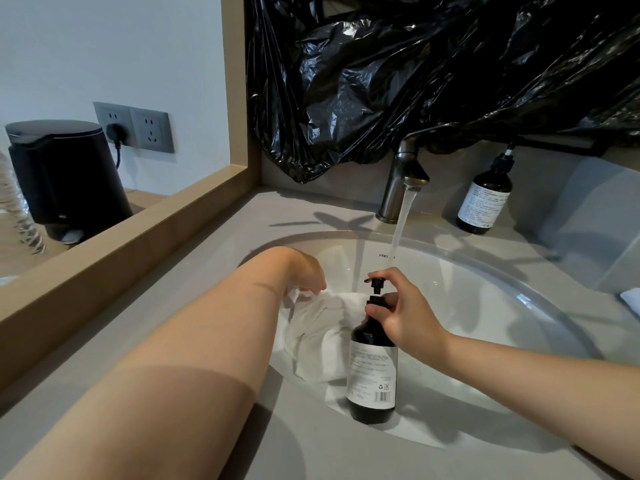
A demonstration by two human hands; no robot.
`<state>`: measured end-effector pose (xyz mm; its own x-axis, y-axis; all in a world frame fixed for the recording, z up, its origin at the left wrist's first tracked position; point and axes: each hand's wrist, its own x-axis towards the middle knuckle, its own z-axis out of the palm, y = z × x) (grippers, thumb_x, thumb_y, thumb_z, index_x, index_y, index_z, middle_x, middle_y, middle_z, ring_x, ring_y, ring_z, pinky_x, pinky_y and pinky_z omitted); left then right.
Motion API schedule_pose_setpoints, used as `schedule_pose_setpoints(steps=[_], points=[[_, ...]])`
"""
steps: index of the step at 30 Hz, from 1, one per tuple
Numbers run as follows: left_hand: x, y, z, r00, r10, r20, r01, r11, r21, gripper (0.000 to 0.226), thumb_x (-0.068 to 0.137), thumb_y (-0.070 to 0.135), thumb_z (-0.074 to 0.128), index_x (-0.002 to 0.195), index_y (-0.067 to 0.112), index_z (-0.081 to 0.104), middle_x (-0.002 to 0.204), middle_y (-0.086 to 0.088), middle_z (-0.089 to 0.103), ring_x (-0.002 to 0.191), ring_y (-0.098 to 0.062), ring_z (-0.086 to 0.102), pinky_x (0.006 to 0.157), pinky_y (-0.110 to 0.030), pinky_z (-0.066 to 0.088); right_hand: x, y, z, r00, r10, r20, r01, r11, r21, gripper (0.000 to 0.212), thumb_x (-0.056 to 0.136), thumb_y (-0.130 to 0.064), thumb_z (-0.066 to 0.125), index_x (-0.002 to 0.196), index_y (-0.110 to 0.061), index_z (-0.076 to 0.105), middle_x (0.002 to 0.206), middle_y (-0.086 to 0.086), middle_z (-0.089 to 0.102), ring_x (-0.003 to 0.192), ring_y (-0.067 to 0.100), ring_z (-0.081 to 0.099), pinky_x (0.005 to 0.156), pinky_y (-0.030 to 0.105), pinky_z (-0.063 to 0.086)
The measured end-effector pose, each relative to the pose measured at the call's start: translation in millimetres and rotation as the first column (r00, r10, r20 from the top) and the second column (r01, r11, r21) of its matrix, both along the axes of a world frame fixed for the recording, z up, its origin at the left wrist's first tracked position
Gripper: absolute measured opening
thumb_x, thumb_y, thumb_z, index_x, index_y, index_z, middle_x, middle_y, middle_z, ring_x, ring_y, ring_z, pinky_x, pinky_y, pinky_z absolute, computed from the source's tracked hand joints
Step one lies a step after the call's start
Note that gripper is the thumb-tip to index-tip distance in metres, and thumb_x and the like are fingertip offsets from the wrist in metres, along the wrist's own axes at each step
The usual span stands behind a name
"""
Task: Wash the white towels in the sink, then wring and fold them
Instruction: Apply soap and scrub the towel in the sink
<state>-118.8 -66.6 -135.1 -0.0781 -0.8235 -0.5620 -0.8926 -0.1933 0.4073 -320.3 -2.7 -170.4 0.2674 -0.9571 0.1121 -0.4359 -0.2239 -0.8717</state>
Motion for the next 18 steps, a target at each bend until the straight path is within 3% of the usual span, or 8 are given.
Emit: schedule_pose_setpoints(steps=[5,8,11,16,18], points=[[-1.3,2.0,1.8,1.0,-0.02,-0.013,0.02,1.0,-0.007,0.039,0.1,0.011,0.045,0.138,0.02,0.052,0.125,-0.006,0.046,0.095,-0.029,0.059,0.084,-0.035,0.057,0.7,-0.3,0.3,0.999,0.003,-0.033,-0.003,1.0,0.001,0.037,0.089,0.003,0.059,0.101,-0.032,0.053,0.08,0.031,0.063,0.079,0.045,0.063,0.073,0.049,0.055],[-1.1,-0.5,0.6,0.999,-0.04,0.019,0.041,0.999,-0.019,0.042,0.1,0.013,0.045,0.141,0.022,0.05,0.132,-0.005,0.045,0.094,-0.028,0.058,0.077,-0.031,0.057,3.5,5.7,-3.5,0.984,0.099,-0.148,-0.099,0.995,0.003,0.038,0.088,0.003,0.057,0.101,-0.033,0.058,0.074,0.018,0.067,0.073,0.032,0.064,0.071,0.037,0.054],[-0.4,-5.4,-3.3,0.995,-0.076,0.057,0.078,0.997,-0.029,0.043,0.1,0.015,0.046,0.141,0.024,0.05,0.142,-0.003,0.045,0.108,-0.028,0.056,0.088,-0.033,0.055,8.2,9.3,-1.7,0.953,0.166,-0.252,-0.177,0.984,-0.02,0.046,0.087,0.0,0.059,0.101,-0.044,0.054,0.075,0.002,0.066,0.07,0.012,0.062,0.07,0.019,0.049],[-4.1,-8.0,-5.0,0.986,-0.126,0.114,0.135,0.988,-0.071,0.047,0.097,0.015,0.046,0.142,0.028,0.048,0.144,-0.001,0.046,0.125,-0.026,0.05,0.101,-0.036,0.05,-3.8,1.2,8.8,0.975,0.125,-0.182,-0.137,0.989,-0.055,0.05,0.088,-0.001,0.062,0.106,-0.046,0.049,0.074,0.01,0.064,0.077,0.02,0.067,0.079,0.033,0.053],[-8.2,-7.3,-7.2,0.989,-0.134,0.069,0.137,0.99,-0.041,0.057,0.094,0.018,0.053,0.148,0.031,0.039,0.15,0.0,0.038,0.132,-0.027,0.043,0.102,-0.036,0.049,-8.1,2.0,14.7,0.982,0.1,-0.158,-0.108,0.993,-0.048,0.053,0.088,0.0,0.061,0.104,-0.049,0.049,0.074,0.01,0.063,0.078,0.021,0.067,0.079,0.033,0.054]])
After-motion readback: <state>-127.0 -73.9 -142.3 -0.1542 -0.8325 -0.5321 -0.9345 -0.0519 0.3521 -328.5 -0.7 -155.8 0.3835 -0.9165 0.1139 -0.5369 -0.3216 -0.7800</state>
